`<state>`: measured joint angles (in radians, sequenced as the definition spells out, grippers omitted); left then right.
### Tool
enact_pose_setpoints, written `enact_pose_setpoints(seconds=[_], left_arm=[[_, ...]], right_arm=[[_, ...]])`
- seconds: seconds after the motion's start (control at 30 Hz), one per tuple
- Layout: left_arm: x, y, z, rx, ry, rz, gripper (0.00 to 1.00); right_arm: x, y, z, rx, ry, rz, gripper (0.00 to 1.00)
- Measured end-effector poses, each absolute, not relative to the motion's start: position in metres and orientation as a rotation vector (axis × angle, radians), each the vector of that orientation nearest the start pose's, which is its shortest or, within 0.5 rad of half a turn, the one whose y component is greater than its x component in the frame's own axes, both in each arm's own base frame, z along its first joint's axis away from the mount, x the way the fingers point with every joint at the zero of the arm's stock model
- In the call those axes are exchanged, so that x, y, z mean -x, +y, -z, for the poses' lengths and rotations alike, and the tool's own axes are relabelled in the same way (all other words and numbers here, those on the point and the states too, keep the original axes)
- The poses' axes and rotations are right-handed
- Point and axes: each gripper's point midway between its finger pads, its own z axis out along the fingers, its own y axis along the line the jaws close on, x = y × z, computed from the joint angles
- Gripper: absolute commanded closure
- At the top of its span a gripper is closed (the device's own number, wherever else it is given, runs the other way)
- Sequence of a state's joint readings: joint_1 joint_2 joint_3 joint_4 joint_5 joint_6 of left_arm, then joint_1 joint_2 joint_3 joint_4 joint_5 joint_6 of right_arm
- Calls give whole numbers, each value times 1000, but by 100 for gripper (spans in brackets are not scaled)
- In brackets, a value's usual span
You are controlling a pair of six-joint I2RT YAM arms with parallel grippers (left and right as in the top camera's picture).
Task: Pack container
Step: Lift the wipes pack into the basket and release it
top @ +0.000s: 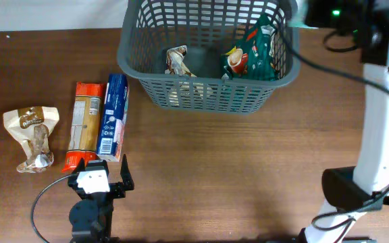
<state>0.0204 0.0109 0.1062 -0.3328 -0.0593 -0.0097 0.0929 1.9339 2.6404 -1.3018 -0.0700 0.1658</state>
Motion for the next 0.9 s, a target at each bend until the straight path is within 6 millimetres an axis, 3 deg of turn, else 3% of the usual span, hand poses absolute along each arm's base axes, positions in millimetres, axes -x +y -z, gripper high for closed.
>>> enact_pose_setpoints(seconds=[0.13, 0.23, 0.33, 0.53, 0.6, 0.63, 0.8, 0.9], left_arm=[[-233, 15, -142, 69, 1807, -61, 1], [-233, 15, -142, 69, 1807, -61, 1], [-233, 15, -142, 69, 1807, -61, 1], [-233, 15, -142, 69, 1807, -61, 1], [-233, 15, -142, 69, 1807, -61, 1], [-233, 15, -142, 69, 1807, -61, 1], [-233, 15, -142, 69, 1807, -61, 1], [-233, 15, -142, 70, 1807, -62, 1]], right_arm=[[-464, 105, -430, -69, 2155, -364, 96], [-478, 137, -415, -108, 2170, -449, 96], [-498, 161, -387, -153, 2211, -502, 96], [-535, 204, -285, -190, 2396, -503, 96], [-540, 213, -253, -200, 2458, -490, 81], [-542, 216, -239, -212, 2484, -486, 57], [-543, 219, -222, -194, 2516, -466, 42], [-542, 218, -223, -157, 2520, -452, 43]])
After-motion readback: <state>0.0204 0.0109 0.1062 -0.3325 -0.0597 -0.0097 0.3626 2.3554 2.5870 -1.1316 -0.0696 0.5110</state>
